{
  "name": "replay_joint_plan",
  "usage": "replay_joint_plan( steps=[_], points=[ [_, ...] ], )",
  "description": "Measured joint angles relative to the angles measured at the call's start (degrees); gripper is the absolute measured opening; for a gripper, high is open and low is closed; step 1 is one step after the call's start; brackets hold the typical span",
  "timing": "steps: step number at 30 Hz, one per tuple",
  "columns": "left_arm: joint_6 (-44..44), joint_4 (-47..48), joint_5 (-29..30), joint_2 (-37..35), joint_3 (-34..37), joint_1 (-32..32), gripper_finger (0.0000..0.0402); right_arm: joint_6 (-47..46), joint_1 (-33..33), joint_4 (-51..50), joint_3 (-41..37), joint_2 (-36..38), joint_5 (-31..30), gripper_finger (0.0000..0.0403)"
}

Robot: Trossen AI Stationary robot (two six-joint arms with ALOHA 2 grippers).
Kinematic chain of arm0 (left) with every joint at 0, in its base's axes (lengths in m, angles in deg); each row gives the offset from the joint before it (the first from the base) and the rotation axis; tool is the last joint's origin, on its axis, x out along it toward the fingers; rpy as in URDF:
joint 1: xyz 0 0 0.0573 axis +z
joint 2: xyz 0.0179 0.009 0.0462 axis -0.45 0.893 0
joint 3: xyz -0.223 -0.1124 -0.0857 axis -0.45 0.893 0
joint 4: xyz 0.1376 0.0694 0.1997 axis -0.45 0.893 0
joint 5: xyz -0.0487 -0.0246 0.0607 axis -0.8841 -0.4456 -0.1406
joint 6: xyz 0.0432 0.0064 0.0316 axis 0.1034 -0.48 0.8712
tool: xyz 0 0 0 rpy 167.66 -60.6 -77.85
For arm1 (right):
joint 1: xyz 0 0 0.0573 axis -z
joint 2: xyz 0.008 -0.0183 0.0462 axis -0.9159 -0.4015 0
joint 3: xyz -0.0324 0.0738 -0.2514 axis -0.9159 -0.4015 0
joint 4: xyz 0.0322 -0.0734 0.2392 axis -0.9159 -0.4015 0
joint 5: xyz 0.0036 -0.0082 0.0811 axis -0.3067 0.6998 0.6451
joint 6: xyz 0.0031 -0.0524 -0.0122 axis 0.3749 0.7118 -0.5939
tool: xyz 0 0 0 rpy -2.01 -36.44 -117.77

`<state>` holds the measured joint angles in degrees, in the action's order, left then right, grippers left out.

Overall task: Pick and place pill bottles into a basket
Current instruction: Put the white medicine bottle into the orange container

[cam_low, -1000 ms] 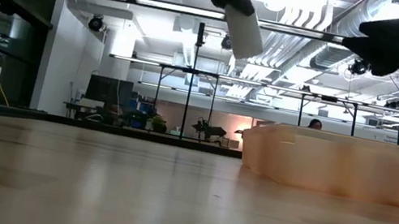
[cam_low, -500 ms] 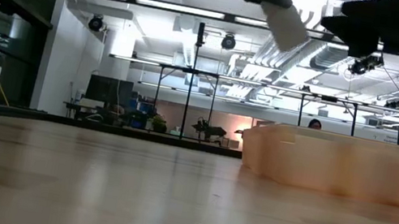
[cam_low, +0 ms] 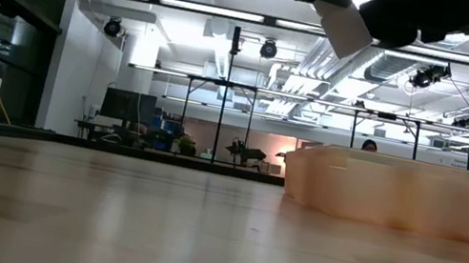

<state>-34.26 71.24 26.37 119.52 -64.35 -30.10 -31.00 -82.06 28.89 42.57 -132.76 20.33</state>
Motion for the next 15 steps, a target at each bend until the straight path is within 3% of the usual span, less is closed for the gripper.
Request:
replay_joint_plan(
  steps=[15],
  points=[
    [-0.02,-0.72,0.02,-0.02,0.0,0.0,0.0195,-3.69,3.0,-11.77,9.36,-7.51,0.58,0.0267]
  ],
)
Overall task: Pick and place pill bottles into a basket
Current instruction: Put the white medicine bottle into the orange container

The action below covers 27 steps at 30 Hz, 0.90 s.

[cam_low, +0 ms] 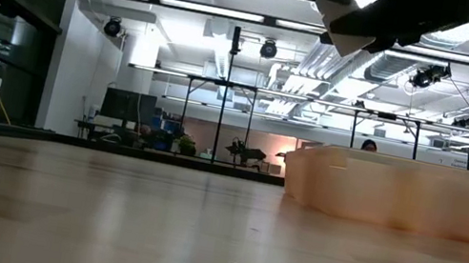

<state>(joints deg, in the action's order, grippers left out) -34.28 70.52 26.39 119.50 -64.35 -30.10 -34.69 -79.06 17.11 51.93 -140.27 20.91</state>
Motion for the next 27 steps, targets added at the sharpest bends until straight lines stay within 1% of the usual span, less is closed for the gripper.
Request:
replay_joint_plan(
  steps=[6,11,16,20,22,23,27],
  points=[
    [0.0,0.74,0.1,0.0,0.0,0.0,0.0195,-0.58,0.37,-0.46,0.29,-0.09,0.03,0.026],
    [0.0,1.08,0.11,0.0,0.0,0.0,0.0195,-0.61,0.37,-0.45,0.29,-0.09,0.37,0.0243],
    [-0.17,0.94,0.23,0.0,0.0,0.0,0.0201,-1.26,0.34,-0.49,0.29,-0.09,0.76,0.0207],
    [-0.2,0.69,0.19,-0.02,0.0,0.0,0.0225,-2.53,0.37,-0.49,0.29,-0.09,1.05,0.0166],
    [-0.17,0.74,0.35,-0.02,0.01,0.0,0.0238,-2.54,0.37,-0.51,0.29,-0.09,0.58,0.0157],
    [0.05,1.05,1.39,-0.03,0.02,0.0,0.0244,-2.56,0.37,-0.51,0.29,-0.09,0.12,0.0157],
    [-0.16,6.9,9.96,-2.31,0.19,-0.02,0.0261,-2.85,0.37,-2.45,0.29,-0.09,-3.57,0.0157]
  ],
)
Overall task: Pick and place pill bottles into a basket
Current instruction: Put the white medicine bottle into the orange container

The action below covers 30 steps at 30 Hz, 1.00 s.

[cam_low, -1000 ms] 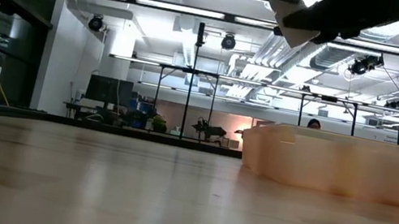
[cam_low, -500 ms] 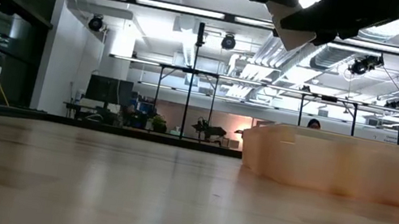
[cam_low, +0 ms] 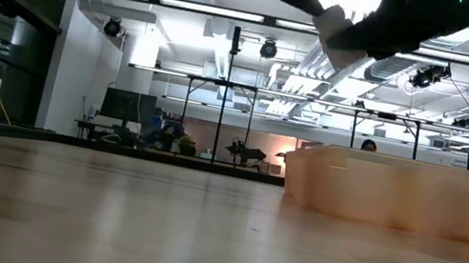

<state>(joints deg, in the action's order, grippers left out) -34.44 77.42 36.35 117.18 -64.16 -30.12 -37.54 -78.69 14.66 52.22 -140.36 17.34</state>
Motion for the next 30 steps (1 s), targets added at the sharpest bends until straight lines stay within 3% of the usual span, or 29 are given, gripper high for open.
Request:
replay_joint_plan(
  steps=[8,12,15,21,26,30],
  points=[
    [-8.68,14.05,0.79,-6.52,-0.11,0.11,0.0266,-5.29,0.41,-10.01,-1.07,3.43,-12.75,0.0157],
    [-13.11,19.82,0.35,-7.26,-0.11,0.0,0.0266,-7.06,2.46,-9.25,-7.02,9.58,-13.87,0.0157],
    [-14.89,21.46,0.35,-7.24,-0.08,-0.02,0.0266,-6.1,4.79,-2.67,-14.03,15.5,-10.7,0.0157],
    [-15.12,21.02,0.35,-7.24,-0.08,0.0,0.0266,-4.62,12.36,18.14,-29.01,24.63,3.3,0.0157],
    [-15.08,19.25,0.35,-7.24,-0.08,0.0,0.0266,-6.58,18.54,27.87,-36.88,26.08,7.37,0.0157],
    [-15.01,18.43,0.35,-7.24,-0.08,0.0,0.0266,-7.66,21.73,28.05,-37.13,25.37,9.68,0.0157]
  ],
)
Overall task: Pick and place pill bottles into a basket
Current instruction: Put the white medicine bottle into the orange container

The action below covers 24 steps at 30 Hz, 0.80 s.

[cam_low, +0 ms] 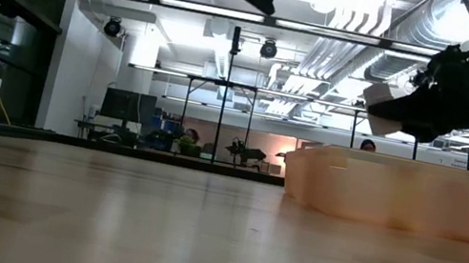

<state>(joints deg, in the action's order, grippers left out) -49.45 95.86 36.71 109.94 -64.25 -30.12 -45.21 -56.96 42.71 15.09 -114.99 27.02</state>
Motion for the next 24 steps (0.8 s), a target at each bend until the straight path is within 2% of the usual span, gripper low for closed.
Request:
replay_joint_plan(
  steps=[6,14,17,24],
  points=[
    [0.59,-0.67,0.02,0.02,0.0,0.0,0.0266,-2.53,2.83,1.39,0.6,-0.94,0.85,0.0157],
    [1.64,-0.87,0.07,0.02,0.0,0.0,0.0266,-0.96,6.54,1.16,6.71,-3.24,5.88,0.0157],
    [1.64,-0.95,0.07,0.04,0.0,0.0,0.0266,-3.51,8.81,6.16,6.86,-6.13,9.39,0.0157],
    [2.12,-1.88,0.07,0.07,0.0,0.0,0.0266,-8.33,12.23,25.15,6.88,-15.34,17.58,0.0158]
  ],
)
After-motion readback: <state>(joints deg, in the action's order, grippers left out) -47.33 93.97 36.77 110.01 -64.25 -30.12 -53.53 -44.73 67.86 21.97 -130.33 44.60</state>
